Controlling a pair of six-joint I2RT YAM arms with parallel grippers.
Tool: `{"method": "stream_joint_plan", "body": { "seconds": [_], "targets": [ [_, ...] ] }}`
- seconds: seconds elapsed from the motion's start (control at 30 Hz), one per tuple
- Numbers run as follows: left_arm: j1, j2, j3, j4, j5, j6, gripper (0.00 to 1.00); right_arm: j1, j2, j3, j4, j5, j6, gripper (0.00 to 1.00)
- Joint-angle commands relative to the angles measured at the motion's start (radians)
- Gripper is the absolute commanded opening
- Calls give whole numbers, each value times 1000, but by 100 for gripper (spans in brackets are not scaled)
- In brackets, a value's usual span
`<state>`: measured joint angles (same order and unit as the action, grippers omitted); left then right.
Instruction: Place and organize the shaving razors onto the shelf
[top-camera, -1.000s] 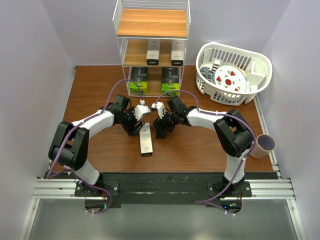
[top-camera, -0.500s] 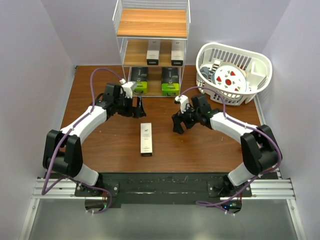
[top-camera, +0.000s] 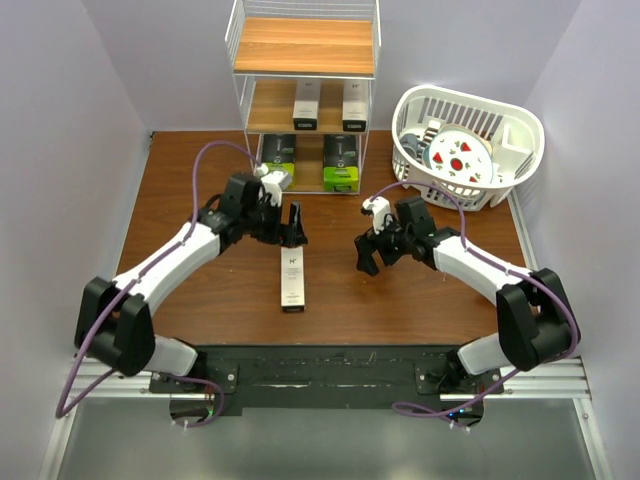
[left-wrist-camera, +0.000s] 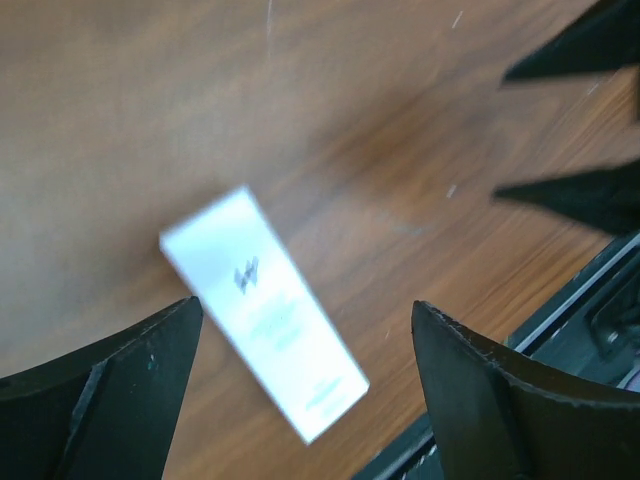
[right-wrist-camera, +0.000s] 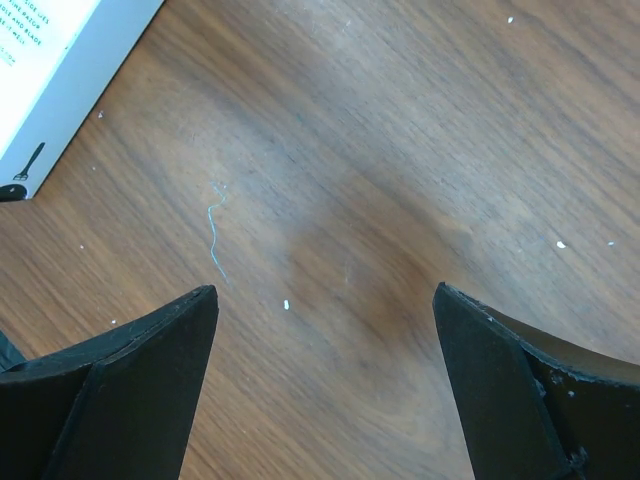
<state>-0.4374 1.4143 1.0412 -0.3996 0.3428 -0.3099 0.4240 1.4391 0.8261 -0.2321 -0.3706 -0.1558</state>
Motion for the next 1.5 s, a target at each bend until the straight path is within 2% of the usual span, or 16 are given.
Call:
{"method": "stream_joint_plan", "body": {
  "seconds": [0.0,0.07,0.1,0.5,0.6,0.73,0.97,1.3,1.47],
  "targets": [
    [-18,-58,-171,-79,-76,-6,91,-10,-28,-2,-16,19,-21,94],
    [-43,-64,-191,-61,-67,-23,92,-13,-29,4,-24,16,-22,94],
    [-49,-63,-202,-55,-62,-31,100,-14,-29,4,-27,12,-22,93],
    [-196,31,-236,8,-45,-153,100,-18,-36,16,-41,-25,-14,94],
    [-245,57,-227,-30,-106,-178,100,-16,-40,18,-44,-28,-14,94],
    [-251,104,-210,-97,-157,-184,100,-16,-51,19,-41,-31,-10,94],
    [-244,158,-123,-100,-234,-158,99,-18,-68,-7,-10,-33,6,95],
    [-37,98,-133,-219,-327,-26,94,-21,-32,24,5,-30,6,95],
    [-31,37,-145,-185,-298,-6,95,-21,-9,44,10,-30,2,95]
  ]
}}
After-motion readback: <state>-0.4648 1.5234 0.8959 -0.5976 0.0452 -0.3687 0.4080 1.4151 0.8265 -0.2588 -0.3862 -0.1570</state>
